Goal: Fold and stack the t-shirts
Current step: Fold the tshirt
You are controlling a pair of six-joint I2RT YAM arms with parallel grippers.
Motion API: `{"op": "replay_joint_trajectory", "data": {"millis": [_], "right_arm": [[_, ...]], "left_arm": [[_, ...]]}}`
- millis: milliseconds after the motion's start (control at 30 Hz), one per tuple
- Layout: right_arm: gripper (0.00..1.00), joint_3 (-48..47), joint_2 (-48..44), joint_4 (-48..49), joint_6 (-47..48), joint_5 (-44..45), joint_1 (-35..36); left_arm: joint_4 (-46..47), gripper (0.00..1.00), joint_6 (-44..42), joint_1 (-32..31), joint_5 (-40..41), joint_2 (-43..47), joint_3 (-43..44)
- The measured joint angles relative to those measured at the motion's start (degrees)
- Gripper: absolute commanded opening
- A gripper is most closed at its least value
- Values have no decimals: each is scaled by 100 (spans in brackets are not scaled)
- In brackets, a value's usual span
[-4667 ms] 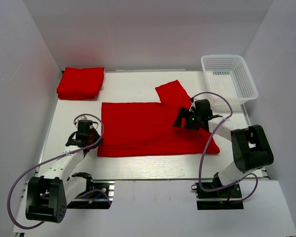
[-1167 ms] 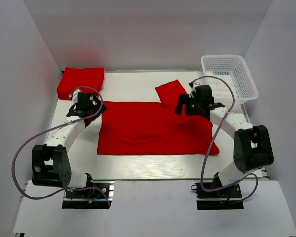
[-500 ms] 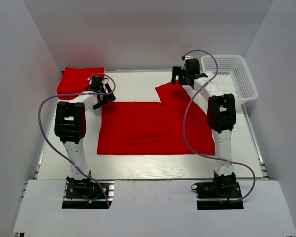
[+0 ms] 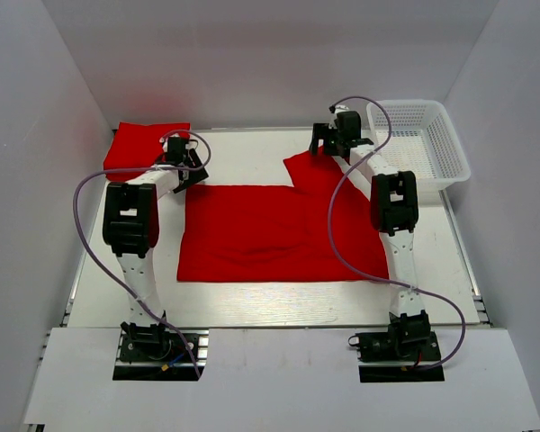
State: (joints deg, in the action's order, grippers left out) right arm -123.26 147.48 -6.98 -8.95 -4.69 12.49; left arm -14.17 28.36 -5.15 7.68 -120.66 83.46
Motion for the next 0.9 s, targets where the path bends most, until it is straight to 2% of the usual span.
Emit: {"op": "replay_joint_trajectory", "data": {"millis": [33,67,100,200,267,300,333,367,400,433,467,500,533,733,900], "right_arm": [[87,-33,13,-9,2,-68,0],[79,-37,15,-11,17,-125,0],[75,-37,15,-17,33,-197,0],[61,-37,15,-103,76,-365,11],[55,-39,15,-184,87,-446,17],[45,-39,15,-208,92,-472,22],[40,-44,15,-243,94,-487,24],[34,-46,15,-291,96,-492,26],[23,-68,15,-363,96,-490,28],[19,-72,15,-411,116,-483,33],[14,-76,15,-470,122,-468,37],[0,-107,15,-531,136,-437,46],[0,-122,15,-579,162,-389,55],[0,-120,-17,-625,251,-140,114],[0,892,-590,-87,527,-254,140]], "left_arm": [[48,74,7,7,-4,0,-31],[111,72,4,11,-4,7,-68],[186,65,-4,15,-17,13,-114],[330,63,-2,24,-68,35,-219],[367,56,17,31,-94,46,-243],[369,53,35,31,-101,46,-249],[367,44,48,33,-114,46,-256],[348,40,72,33,-118,46,-256],[337,35,76,33,-120,46,-273],[326,22,98,33,-122,46,-282],[315,17,103,33,-133,46,-293],[323,11,125,33,-140,46,-315],[328,0,144,33,-149,55,-330],[352,0,151,33,-221,131,-424],[431,0,94,31,-264,286,-638]]}}
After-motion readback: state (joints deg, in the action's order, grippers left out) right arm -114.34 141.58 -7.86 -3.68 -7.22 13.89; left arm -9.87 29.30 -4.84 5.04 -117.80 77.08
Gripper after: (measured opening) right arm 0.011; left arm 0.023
